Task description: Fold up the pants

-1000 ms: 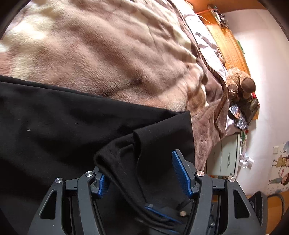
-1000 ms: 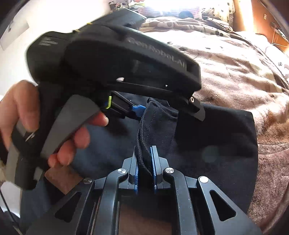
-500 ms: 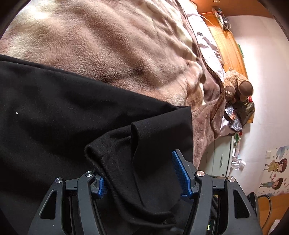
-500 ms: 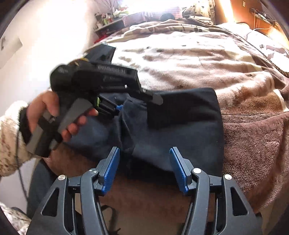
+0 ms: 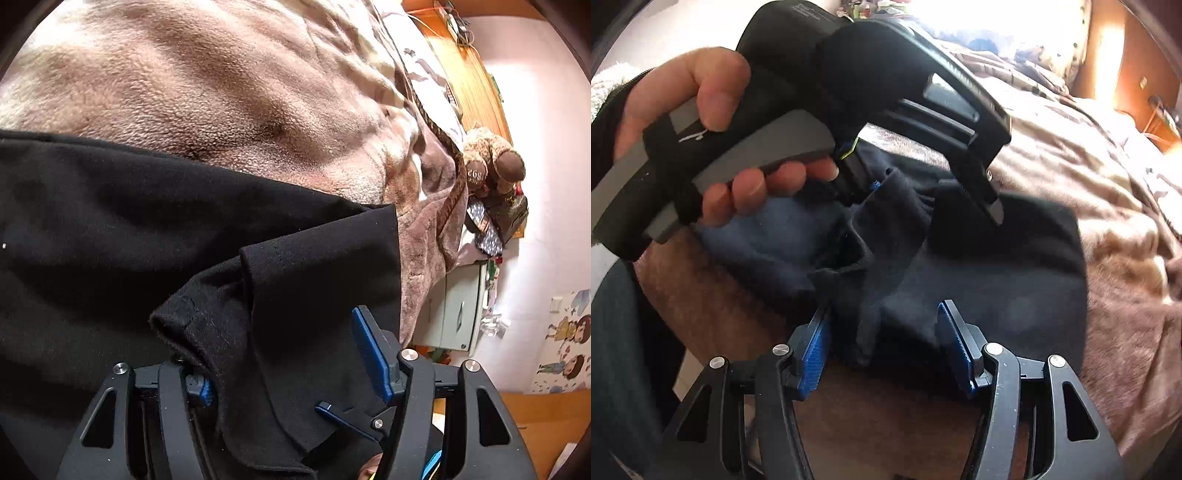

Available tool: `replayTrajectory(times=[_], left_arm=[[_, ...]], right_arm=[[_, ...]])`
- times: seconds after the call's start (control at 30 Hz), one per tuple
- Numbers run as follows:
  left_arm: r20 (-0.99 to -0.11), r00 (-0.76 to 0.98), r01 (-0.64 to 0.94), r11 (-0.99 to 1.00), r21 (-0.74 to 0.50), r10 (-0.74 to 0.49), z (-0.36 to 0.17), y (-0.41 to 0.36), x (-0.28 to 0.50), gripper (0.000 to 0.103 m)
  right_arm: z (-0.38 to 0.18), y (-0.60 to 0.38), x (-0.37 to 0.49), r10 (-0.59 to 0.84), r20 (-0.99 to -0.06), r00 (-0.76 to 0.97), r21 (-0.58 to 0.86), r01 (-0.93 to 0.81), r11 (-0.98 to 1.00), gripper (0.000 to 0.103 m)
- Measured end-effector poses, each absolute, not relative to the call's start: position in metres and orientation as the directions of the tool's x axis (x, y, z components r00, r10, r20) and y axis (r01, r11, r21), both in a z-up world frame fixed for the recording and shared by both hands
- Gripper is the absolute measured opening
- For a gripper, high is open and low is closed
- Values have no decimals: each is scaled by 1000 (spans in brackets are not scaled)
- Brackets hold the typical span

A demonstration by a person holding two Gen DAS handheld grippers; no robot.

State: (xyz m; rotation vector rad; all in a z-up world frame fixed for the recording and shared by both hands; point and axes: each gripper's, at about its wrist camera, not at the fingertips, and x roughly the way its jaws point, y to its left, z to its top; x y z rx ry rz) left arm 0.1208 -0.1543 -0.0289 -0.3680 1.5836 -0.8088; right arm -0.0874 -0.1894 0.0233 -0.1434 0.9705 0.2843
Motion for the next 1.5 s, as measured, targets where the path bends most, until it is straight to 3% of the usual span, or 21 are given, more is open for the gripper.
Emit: replayTrajectory(times=[0.07, 0.13, 0.17, 0.23, 0.3, 0.53, 0.67, 0.97, 1.17, 1.37, 1.43, 1.5], left_arm=[[-748, -188, 228, 713, -664, -637, -28, -156, 122, 55], [-755, -182, 230, 719, -656, -630, -29, -154, 124, 42], [-753, -179, 217, 721, -658, -633, -30, -151, 126, 35], [-723, -171, 185, 699, -691, -669, -29, -144, 129, 32], [-696, -155, 173, 675, -718, -701, -23, -138, 131, 30], [-661, -82, 218, 633, -742, -746, 17, -107, 141, 29], [-696, -40, 271, 662, -699, -717, 32, -74, 143, 29], [-785, 32, 180, 776, -604, -618, -1, -8, 141, 29], [-753, 47, 120, 752, -648, -657, -14, 6, 143, 29], [-747, 87, 180, 748, -639, -659, 11, -2, 146, 29], [-761, 101, 184, 763, -619, -641, 15, 1, 147, 35], [-774, 137, 184, 784, -594, -618, 20, 6, 148, 45]], right_arm=[[22, -191, -87, 174, -828, 534, 16, -288, 957, 57], [22, -192, -84, 173, -827, 534, 25, -273, 962, 41], [23, -194, -82, 179, -825, 535, 41, -260, 965, 27], [27, -199, -78, 188, -827, 529, 75, -228, 971, 17], [32, -202, -76, 197, -822, 534, 98, -207, 973, 14], [80, -188, -72, 252, -760, 599, 142, -225, 964, 13], [86, -166, -63, 305, -747, 591, 173, -270, 947, 12], [47, -106, -44, 387, -778, 495, 204, -384, 901, 12], [25, -103, -25, 364, -804, 470, 197, -367, 909, 13], [35, -106, -22, 380, -765, 520, 209, -358, 910, 13], [31, -105, -21, 387, -771, 506, 227, -350, 909, 15], [29, -106, -19, 414, -774, 479, 260, -356, 898, 27]])
